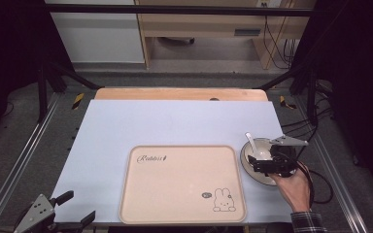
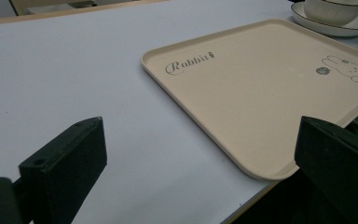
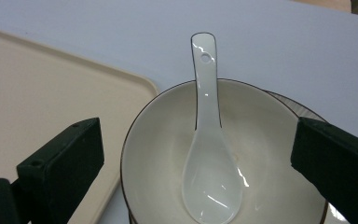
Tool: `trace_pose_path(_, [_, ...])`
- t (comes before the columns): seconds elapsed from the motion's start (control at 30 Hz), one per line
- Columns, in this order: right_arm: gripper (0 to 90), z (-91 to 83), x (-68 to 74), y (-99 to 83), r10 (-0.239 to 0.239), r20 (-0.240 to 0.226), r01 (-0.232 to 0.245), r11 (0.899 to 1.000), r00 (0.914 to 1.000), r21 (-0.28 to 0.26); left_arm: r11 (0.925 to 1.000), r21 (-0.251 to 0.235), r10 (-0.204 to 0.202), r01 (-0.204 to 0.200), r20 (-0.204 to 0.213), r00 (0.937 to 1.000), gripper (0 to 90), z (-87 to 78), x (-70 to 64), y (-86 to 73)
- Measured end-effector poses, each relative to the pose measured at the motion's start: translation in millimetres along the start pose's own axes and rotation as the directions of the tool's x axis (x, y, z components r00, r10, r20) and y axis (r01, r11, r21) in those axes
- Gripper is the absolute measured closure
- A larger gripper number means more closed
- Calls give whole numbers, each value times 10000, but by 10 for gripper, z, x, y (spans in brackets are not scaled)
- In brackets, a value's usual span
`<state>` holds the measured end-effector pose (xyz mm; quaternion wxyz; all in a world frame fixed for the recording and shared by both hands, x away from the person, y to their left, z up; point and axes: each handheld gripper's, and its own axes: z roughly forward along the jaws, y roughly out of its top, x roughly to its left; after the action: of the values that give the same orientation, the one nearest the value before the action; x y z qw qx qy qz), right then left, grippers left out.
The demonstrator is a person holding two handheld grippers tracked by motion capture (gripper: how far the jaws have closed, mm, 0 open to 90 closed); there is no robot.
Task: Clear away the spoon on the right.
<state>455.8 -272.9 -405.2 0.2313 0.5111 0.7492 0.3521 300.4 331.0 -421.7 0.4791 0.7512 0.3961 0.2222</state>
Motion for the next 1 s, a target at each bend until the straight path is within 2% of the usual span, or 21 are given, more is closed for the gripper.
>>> trace_pose_path(0.1, [27,35,-54,11,143,-46,-143,9998,9999,114,10000,1,1,-1,3,10000,18,0,1,0])
trace_pose_path(0.13, [27,62,-78,20,329,6,-329,9991,9995,263,10000,0,0,0,6,10000,18,0,0,0])
trace_pose_path(0.27, [64,89,-118,25,357,-12,-356,9987,9994,355,10000,4,16,-16,5,10000,18,0,1,0])
trace_pose_path(0.33, [126,106,-132,29,409,51,-411,9980,9991,473,10000,1,-26,26,19,10000,18,1,-1,-1])
trace_pose_path(0.37, [185,115,-139,32,448,50,-450,9979,9990,469,10000,3,5,-5,12,10000,18,0,1,0])
trace_pose_path(0.47, [298,134,-154,35,335,13,-335,9979,9994,549,10000,3,-14,14,19,10000,19,1,-1,0])
trace_pose_path(0.5, [383,142,-159,40,386,-15,-384,9968,9993,696,10000,6,-11,11,19,10000,18,1,-1,0])
trace_pose_path(0.53, [383,142,-159,40,386,-15,-384,9968,9993,696,10000,8,-9,9,16,10000,18,2,-1,0])
trace_pose_path(0.6, [443,180,-167,49,202,-92,-194,9966,9998,798,10000,22,4,-4,11,10000,18,3,-2,0])
trace_pose_path(0.87, [458,256,-148,64,57,-288,-27,9947,9996,1030,10000,55,28,-28,4,10000,19,3,-4,1])
trace_pose_path(1.0, [489,302,-151,80,-14,-100,25,9936,9999,1129,10000,58,-5,5,16,10000,19,5,-10,0])
